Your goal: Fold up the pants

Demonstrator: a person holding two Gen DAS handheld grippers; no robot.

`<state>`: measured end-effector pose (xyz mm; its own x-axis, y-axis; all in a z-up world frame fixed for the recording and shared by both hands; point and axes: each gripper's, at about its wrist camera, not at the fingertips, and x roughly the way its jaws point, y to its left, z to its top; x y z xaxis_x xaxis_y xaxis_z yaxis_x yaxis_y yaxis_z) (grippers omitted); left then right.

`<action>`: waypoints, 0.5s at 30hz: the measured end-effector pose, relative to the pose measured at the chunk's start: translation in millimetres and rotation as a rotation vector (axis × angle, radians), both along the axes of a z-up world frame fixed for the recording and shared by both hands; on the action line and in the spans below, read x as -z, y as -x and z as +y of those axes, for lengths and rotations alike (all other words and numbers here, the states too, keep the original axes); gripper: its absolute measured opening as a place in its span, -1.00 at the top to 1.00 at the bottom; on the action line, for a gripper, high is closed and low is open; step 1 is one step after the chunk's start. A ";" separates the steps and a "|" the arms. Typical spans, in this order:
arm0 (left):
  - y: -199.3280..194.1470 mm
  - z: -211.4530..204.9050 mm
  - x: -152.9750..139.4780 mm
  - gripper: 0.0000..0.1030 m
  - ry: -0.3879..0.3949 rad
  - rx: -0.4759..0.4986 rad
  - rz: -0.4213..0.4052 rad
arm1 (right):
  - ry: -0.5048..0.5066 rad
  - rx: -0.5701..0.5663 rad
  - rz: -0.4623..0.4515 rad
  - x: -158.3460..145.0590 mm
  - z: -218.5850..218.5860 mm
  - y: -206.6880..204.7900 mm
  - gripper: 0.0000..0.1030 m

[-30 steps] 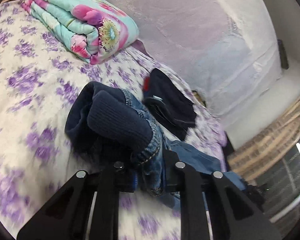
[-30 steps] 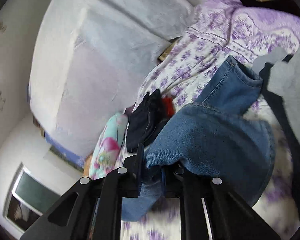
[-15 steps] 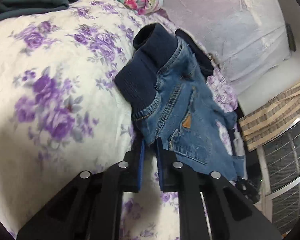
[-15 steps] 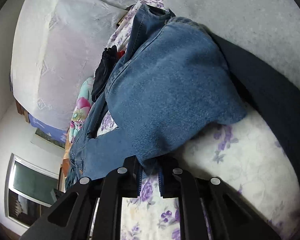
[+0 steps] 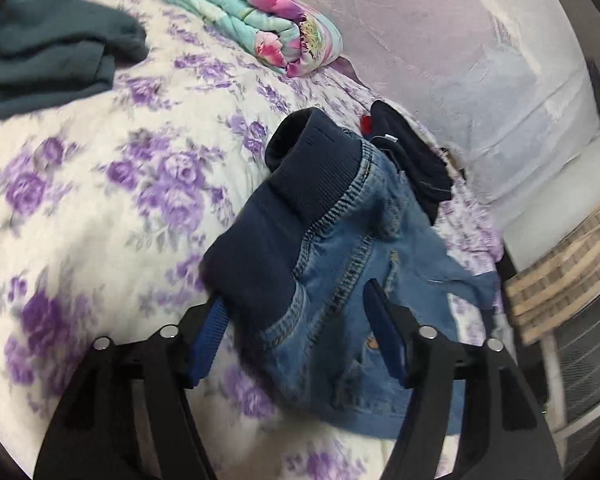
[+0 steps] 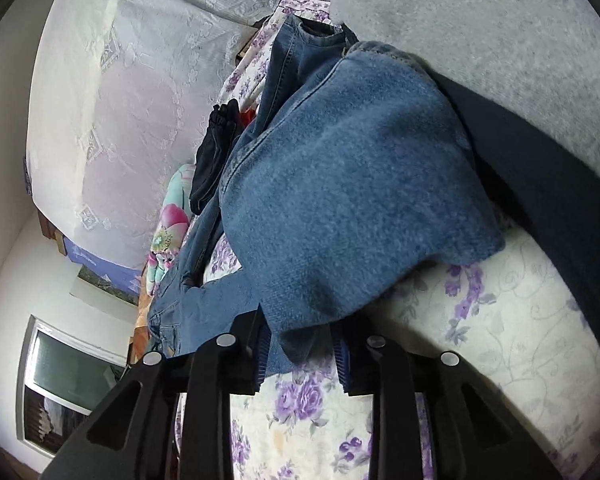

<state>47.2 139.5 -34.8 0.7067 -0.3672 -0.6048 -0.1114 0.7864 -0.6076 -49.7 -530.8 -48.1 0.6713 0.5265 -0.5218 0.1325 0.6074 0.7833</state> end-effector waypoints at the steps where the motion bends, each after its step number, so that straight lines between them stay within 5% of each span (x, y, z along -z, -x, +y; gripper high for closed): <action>1: 0.9 -1.8 0.5 0.23 -0.017 -0.004 -0.003 | 0.010 0.005 -0.006 -1.1 1.3 -0.8 0.51; 2: 3.6 0.6 0.4 0.65 -0.026 -0.014 -0.007 | 0.019 0.010 -0.012 -2.0 1.8 -0.6 0.57; 7: 36.8 18.9 -16.3 0.73 0.096 0.019 -0.074 | 0.065 0.020 -0.061 -21.0 7.6 9.4 0.76; 13: 80.7 17.9 -53.9 0.73 0.072 0.037 -0.127 | 0.092 0.005 -0.084 -43.1 1.7 28.3 0.76; 14: 81.2 21.9 -51.7 0.73 0.082 0.036 -0.119 | 0.077 0.002 -0.064 -36.9 -2.7 27.8 0.68; 15: 78.5 28.1 -45.1 0.73 0.099 0.027 -0.104 | 0.074 0.007 -0.032 -28.8 -7.8 27.7 0.29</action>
